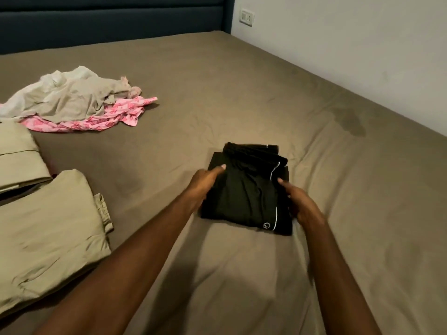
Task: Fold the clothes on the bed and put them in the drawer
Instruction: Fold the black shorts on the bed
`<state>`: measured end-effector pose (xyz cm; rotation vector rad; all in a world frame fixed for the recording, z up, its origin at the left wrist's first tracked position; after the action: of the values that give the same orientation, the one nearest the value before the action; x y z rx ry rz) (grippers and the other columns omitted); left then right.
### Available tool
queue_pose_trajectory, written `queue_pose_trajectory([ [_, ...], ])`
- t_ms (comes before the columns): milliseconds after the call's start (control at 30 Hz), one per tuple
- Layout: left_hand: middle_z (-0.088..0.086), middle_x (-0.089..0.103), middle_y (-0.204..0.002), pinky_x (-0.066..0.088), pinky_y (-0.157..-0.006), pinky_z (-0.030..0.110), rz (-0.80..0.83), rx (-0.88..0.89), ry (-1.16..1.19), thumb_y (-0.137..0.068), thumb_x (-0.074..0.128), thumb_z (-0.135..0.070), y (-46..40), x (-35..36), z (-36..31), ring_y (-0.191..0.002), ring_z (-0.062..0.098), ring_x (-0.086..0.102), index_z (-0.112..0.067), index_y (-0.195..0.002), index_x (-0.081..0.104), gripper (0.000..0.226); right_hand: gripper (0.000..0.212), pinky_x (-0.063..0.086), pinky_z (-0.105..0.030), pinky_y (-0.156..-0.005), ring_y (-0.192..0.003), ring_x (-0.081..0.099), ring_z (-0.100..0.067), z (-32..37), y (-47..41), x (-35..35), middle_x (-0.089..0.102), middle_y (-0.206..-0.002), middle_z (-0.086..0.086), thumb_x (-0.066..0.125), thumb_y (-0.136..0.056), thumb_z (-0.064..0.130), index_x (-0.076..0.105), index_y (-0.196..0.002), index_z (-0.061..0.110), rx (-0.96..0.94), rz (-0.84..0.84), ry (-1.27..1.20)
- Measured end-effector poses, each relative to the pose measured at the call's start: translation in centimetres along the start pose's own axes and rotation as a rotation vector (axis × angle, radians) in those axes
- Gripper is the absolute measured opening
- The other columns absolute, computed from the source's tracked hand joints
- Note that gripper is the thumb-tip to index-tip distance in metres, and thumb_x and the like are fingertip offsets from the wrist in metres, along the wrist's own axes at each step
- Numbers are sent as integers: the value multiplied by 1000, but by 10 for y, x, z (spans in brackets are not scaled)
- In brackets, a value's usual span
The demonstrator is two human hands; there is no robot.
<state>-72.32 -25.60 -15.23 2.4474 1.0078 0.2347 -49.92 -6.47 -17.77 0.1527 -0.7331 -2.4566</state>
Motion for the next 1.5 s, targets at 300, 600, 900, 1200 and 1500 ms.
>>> queue_pose_trajectory([
  [300,15,74,-98,54,-64,19,49,106,18,-75,90,-18,-20,-21,51,-81,16,71,-8,-120,66,52,27,63,-39,-81,-92,76,-34,-36,2,-7,78,-105,-17,75,-90,17,74,-114,4,-184,-75,-31],
  [600,-12,66,-80,46,-64,30,-383,533,-765,-73,82,-62,49,-46,36,-82,12,59,-26,-98,67,46,38,53,-39,-103,-113,64,-23,-55,72,-32,60,-125,-4,85,-83,12,68,-116,18,-602,-554,235],
  [900,-9,73,-91,54,-78,28,-222,467,-604,-74,89,-41,53,-44,52,-85,11,68,-26,-103,75,35,53,52,-47,-106,-113,65,-20,-74,97,-26,64,-126,1,80,-84,3,67,-97,53,-609,-643,234],
  [1200,-5,74,-75,58,-69,31,-295,478,-586,-72,86,-27,57,-53,44,-72,15,71,-21,-90,79,21,31,50,-31,-94,-108,64,-19,-82,92,-31,67,-121,2,68,-93,6,66,-120,20,-547,-688,274],
  [1500,0,78,-77,53,-68,11,-243,628,-621,-72,85,-14,73,-81,37,-62,4,65,-14,-96,83,24,43,52,-40,-100,-111,64,-20,-80,92,-30,65,-123,3,66,-90,0,62,-106,40,-589,-630,276],
])
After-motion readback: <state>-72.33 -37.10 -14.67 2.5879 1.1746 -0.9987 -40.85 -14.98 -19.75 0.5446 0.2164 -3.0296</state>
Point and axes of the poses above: each hand's wrist, its own y-axis away from the middle knuckle, its own x-axis out of the palm, z = x × y, the point moved 10 cm from there along -y, towards the middle knuckle
